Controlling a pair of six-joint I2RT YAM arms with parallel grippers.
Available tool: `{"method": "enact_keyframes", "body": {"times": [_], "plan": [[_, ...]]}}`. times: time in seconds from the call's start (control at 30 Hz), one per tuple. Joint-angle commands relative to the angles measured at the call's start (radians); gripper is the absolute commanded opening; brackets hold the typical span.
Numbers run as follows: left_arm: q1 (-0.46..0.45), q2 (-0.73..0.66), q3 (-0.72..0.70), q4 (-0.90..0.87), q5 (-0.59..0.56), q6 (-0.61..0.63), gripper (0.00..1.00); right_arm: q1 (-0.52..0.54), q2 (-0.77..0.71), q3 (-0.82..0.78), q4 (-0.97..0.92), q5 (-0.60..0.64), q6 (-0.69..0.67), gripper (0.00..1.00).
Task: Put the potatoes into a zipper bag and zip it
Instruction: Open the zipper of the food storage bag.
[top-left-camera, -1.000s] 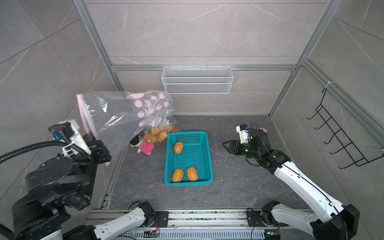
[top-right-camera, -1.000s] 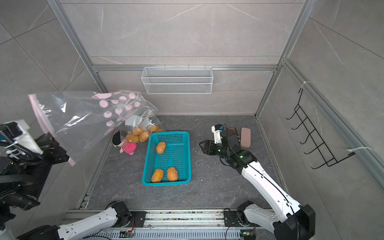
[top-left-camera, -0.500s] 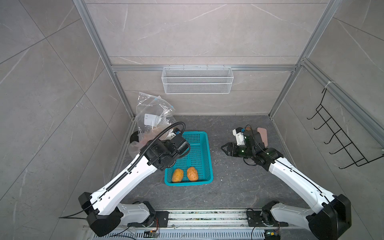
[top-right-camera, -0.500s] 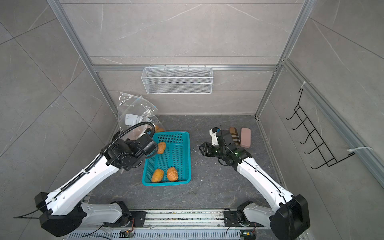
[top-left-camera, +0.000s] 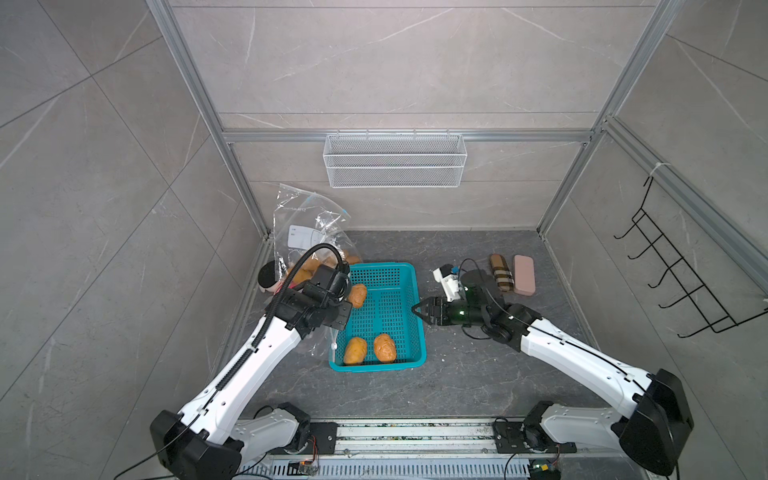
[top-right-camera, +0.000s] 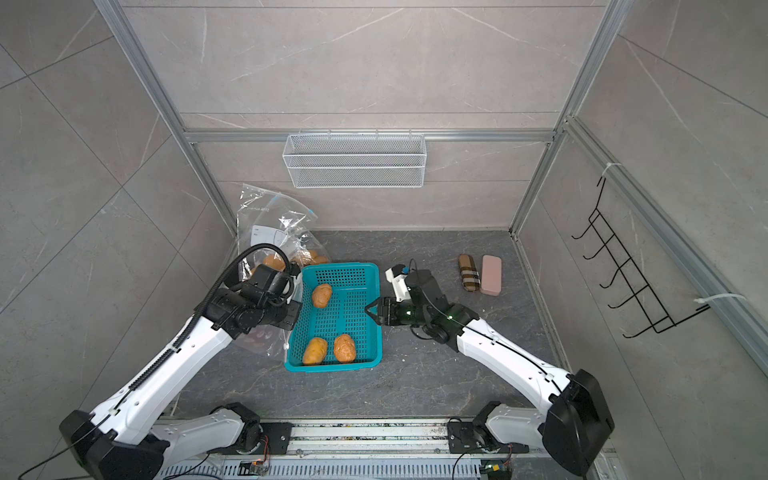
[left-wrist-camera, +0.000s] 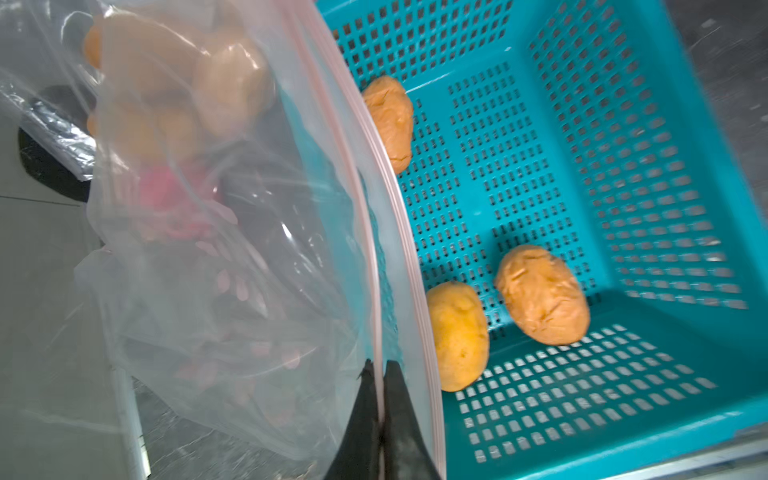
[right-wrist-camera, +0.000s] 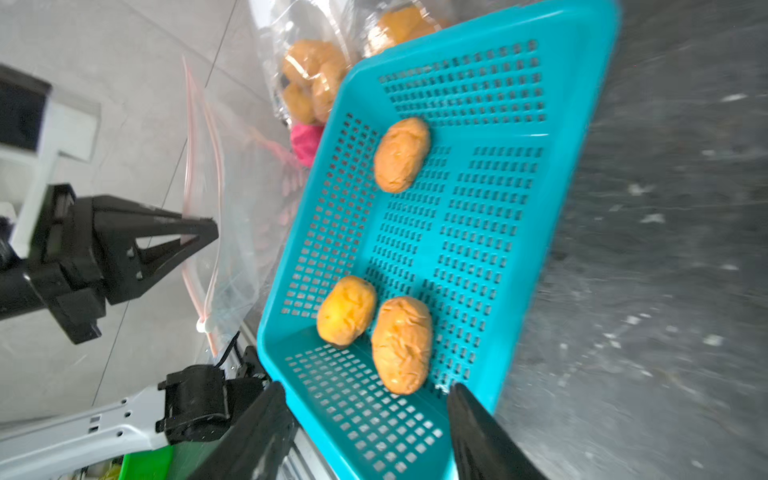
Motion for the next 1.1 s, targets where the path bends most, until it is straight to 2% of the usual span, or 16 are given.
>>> {"method": "enact_keyframes", "body": {"times": [0.0,0.1,0.2,0.37,0.7,1.07], "plan": [[0.021,-0.074,-0.006,0.087,0.183,0.016,0.00,0.071,0.075,0.047,0.184,0.007,0.062,0.63],[0.031,-0.087,-0.029,0.092,0.202,0.016,0.00,0.125,0.148,0.076,0.293,0.038,0.102,0.63],[0.045,-0.093,-0.049,0.089,0.204,0.022,0.00,0.175,0.224,0.164,0.299,0.058,0.105,0.64],[0.063,-0.091,-0.060,0.100,0.221,0.001,0.00,0.235,0.303,0.226,0.335,0.203,0.137,0.64],[0.065,-0.077,-0.027,0.086,0.249,0.000,0.00,0.260,0.458,0.384,0.267,0.219,0.148,0.64],[0.066,-0.100,0.006,0.060,0.195,-0.037,0.00,0.264,0.538,0.400,0.197,0.294,0.120,0.60]]}}
